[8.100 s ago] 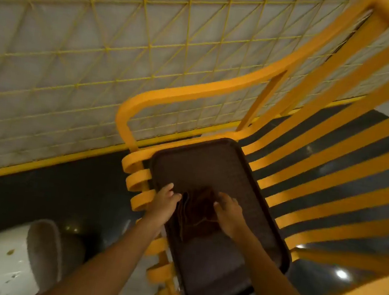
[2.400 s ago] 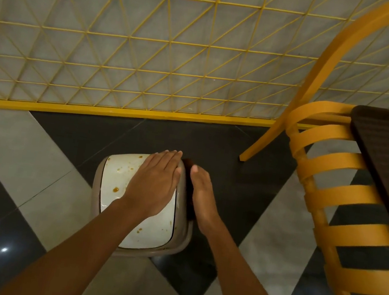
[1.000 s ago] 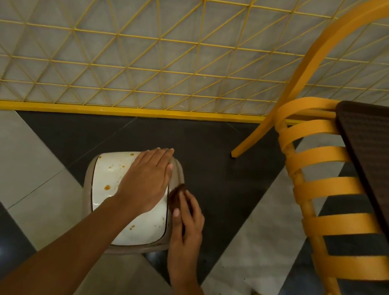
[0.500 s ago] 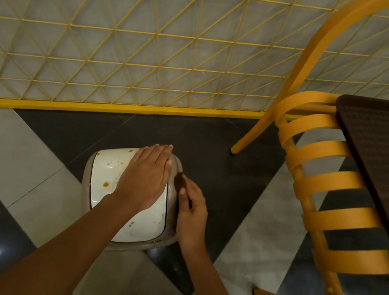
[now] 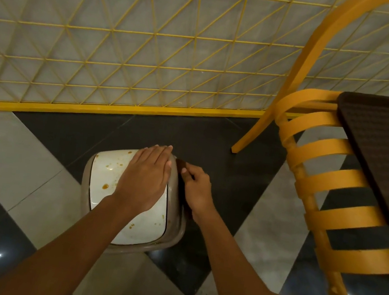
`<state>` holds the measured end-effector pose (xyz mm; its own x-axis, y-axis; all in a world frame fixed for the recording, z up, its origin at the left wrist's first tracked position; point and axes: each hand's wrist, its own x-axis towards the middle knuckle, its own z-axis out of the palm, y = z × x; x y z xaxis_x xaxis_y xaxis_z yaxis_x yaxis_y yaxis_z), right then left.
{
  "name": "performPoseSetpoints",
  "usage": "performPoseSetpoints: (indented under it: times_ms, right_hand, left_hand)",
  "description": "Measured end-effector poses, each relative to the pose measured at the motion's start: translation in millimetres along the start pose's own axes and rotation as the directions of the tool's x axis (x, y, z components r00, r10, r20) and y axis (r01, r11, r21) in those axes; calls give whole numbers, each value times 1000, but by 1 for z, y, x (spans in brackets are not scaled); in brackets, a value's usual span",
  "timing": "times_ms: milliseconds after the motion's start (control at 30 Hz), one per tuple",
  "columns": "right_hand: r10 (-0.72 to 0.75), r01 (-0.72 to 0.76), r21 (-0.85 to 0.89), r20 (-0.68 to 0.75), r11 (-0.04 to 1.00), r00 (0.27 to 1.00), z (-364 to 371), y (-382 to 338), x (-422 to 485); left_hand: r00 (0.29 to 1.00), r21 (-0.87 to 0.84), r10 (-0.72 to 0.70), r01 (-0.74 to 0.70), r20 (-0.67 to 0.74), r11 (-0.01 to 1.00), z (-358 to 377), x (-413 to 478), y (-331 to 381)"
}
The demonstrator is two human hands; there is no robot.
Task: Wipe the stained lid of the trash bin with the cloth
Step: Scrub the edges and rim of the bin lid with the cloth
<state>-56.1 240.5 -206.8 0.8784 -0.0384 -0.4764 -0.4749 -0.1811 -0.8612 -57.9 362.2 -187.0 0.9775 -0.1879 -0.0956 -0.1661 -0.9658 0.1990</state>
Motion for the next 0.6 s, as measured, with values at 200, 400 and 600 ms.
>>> performPoseSetpoints:
  times_ms: [200,400,600]
  right_hand:
    - [-98,108,-113,87,988,991,5,-27,24]
    - [14,-12,-45,41,999,999,-3,-4,2]
    - [-69,78,-118,79,990,994,9,-29,28]
  left_hand:
    - [1000,-4,25,-25,-9,1000,0,0,-1]
    - [1000,8,9,-9,-11,1000,2,0,-1]
    - [1000,12,17,-18,20,1000,-2,0,0]
